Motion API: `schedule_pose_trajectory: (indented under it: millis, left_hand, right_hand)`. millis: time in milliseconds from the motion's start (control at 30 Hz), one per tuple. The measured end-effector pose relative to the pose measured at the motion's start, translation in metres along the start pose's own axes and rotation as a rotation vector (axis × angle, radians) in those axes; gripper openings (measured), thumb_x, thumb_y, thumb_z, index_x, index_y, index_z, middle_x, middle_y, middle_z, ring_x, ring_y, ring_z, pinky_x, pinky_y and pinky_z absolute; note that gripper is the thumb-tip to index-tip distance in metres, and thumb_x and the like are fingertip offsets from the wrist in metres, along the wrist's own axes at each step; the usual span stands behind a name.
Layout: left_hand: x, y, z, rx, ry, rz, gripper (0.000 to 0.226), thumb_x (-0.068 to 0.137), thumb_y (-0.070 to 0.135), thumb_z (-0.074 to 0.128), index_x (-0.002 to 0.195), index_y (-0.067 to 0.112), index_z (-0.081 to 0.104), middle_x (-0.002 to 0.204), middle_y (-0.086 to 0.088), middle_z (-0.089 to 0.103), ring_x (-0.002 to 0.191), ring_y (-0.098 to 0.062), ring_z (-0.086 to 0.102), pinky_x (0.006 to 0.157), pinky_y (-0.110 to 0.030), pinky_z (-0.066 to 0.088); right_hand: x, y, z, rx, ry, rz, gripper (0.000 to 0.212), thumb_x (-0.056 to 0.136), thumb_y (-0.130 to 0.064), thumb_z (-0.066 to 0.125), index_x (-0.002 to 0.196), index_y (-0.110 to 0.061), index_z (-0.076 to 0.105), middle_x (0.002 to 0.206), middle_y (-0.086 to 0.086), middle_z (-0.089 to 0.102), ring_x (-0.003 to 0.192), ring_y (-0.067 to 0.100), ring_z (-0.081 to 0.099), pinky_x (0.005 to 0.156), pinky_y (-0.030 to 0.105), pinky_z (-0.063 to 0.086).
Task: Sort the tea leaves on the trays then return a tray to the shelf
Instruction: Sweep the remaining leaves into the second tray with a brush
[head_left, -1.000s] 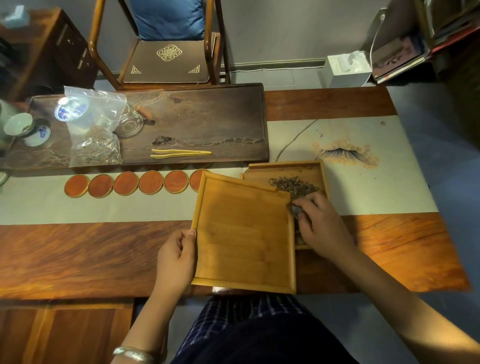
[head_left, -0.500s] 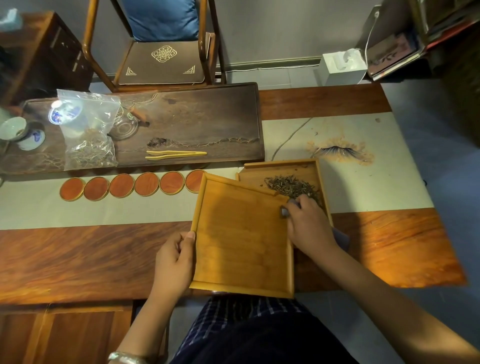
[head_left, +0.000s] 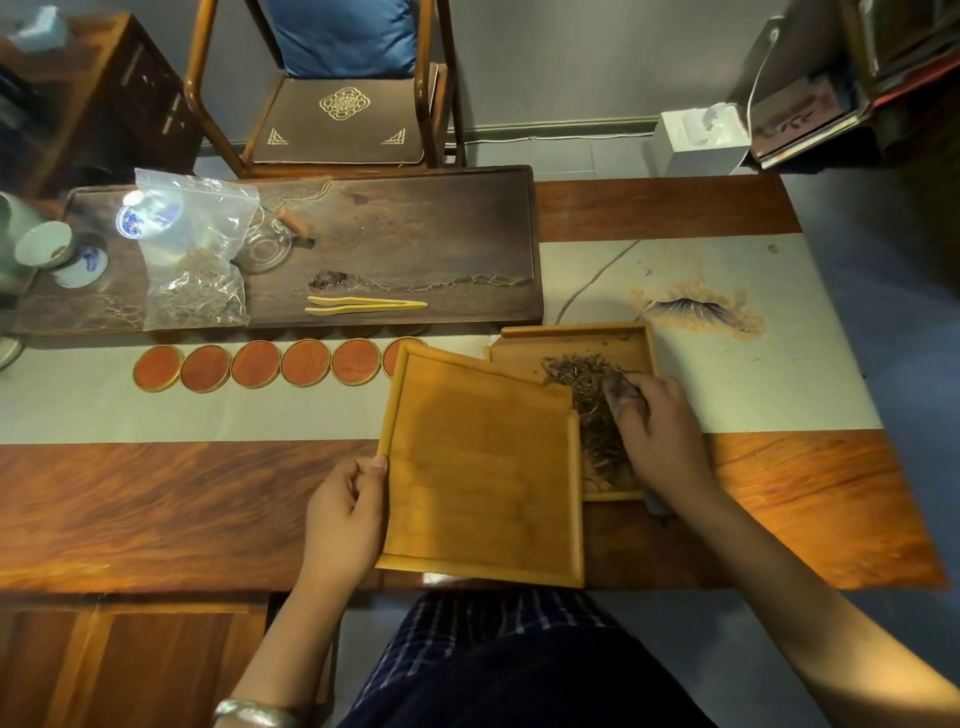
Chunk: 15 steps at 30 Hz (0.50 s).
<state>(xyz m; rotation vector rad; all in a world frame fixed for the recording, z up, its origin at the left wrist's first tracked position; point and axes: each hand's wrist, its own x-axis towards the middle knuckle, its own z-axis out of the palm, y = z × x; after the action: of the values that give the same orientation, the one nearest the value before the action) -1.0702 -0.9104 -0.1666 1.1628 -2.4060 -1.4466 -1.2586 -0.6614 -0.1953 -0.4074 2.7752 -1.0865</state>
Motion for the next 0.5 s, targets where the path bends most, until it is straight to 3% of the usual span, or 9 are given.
schedule_pose_trajectory:
  millis: [100,233,300,367,500]
  left_hand:
    - [-0.001,-0.004,0.002,0.022,-0.016,-0.009,0.025,0.099,0.028,0.046,0.083,0.017,0.063,0.076,-0.001,0.066,0.068,-0.003,0.058,0.059,-0.026,0.039]
    - [-0.002,-0.004,0.005,0.002,-0.052,-0.014,0.033,0.099,0.029,0.044,0.081,0.007,0.062,0.076,-0.015,0.063,0.071,-0.025,0.058,0.063,-0.036,0.042]
    - [-0.003,0.001,0.006,-0.007,-0.065,0.001,0.032,0.1,0.028,0.044,0.08,0.01,0.062,0.074,-0.012,0.062,0.067,-0.017,0.057,0.061,-0.034,0.041]
    - [-0.002,0.005,0.005,-0.017,-0.075,0.025,0.031,0.1,0.026,0.043,0.081,0.011,0.062,0.073,-0.01,0.062,0.064,-0.013,0.055,0.06,-0.032,0.041]
    - [-0.001,0.001,-0.003,-0.054,-0.097,0.024,0.033,0.1,0.026,0.042,0.083,0.006,0.062,0.076,-0.017,0.062,0.068,-0.026,0.056,0.063,-0.037,0.043]
  right_hand:
    - [-0.008,-0.021,0.0,0.066,-0.067,-0.082,0.028,0.094,-0.014,0.05,0.121,-0.01,0.057,0.111,0.003,0.049,0.098,0.011,0.048,0.075,0.014,0.032]
    - [-0.023,-0.045,0.019,0.045,-0.23,-0.229,0.029,0.093,-0.016,0.053,0.122,-0.014,0.057,0.111,-0.003,0.047,0.1,0.007,0.046,0.08,0.01,0.033]
    - [-0.026,-0.051,0.031,-0.02,-0.26,-0.285,0.03,0.093,-0.016,0.054,0.123,-0.013,0.058,0.113,0.002,0.048,0.104,0.013,0.046,0.085,0.018,0.037]
    - [-0.024,-0.053,0.038,-0.065,-0.229,-0.279,0.031,0.093,-0.016,0.054,0.124,-0.012,0.058,0.113,0.006,0.049,0.105,0.017,0.046,0.086,0.024,0.04]
    - [-0.01,-0.048,0.04,-0.102,-0.118,-0.189,0.033,0.095,-0.018,0.051,0.127,-0.013,0.056,0.112,0.006,0.047,0.101,0.015,0.046,0.08,0.02,0.036]
